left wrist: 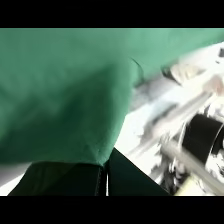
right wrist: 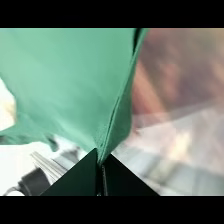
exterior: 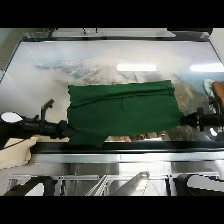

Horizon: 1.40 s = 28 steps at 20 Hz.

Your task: Fold the shirts.

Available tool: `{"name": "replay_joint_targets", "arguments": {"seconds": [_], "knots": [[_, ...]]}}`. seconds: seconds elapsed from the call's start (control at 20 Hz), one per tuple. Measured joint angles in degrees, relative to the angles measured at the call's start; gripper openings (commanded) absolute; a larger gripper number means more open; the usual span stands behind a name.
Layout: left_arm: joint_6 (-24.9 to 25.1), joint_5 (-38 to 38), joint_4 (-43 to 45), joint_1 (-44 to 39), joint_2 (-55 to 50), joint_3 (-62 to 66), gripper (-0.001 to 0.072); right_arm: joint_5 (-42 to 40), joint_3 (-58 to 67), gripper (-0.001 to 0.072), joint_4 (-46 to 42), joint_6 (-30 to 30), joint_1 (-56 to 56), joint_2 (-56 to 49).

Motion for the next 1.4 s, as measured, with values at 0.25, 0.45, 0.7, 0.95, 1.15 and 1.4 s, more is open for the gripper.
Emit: {"name": "replay_joint_targets", "arguments": {"seconds": [0.25, 0.45, 0.7, 0.95, 1.15, 1.4], "knots": [[-1.4, 2.36, -0.35, 0.0, -7.58, 15.06, 0.0029, -4.61, 8.33, 0.0013, 7.89, 0.37, 6.73, -0.96], [-1.88, 2.54, -0.39, 0.79, -19.12, 28.55, 0.0029, -13.2, 14.91, 0.0013, 10.6, 0.37, 12.2, -6.01], [-3.61, 1.99, -0.48, 1.44, -31.47, 42.99, 0.0029, -19.74, 23.5, 0.0014, 13.62, 0.24, 15.72, -16.28], [-4.76, -0.11, -0.48, -1.33, -41.53, 55.74, 0.0029, -23.32, 27.96, 0.004, 15.78, -0.39, 17.59, -24.28], [-7.1, -0.94, -0.46, -2.73, -48.98, 65.9, 0.0028, -26.1, 28.98, 0.0373, 19.54, -2.05, 18.12, -26.67], [-10.51, -2.43, -0.42, -3.15, -55.78, 76.22, 0.0028, -30.4, 29.73, 0.0361, 29.35, -4.7, 18.05, -27.36]]}}
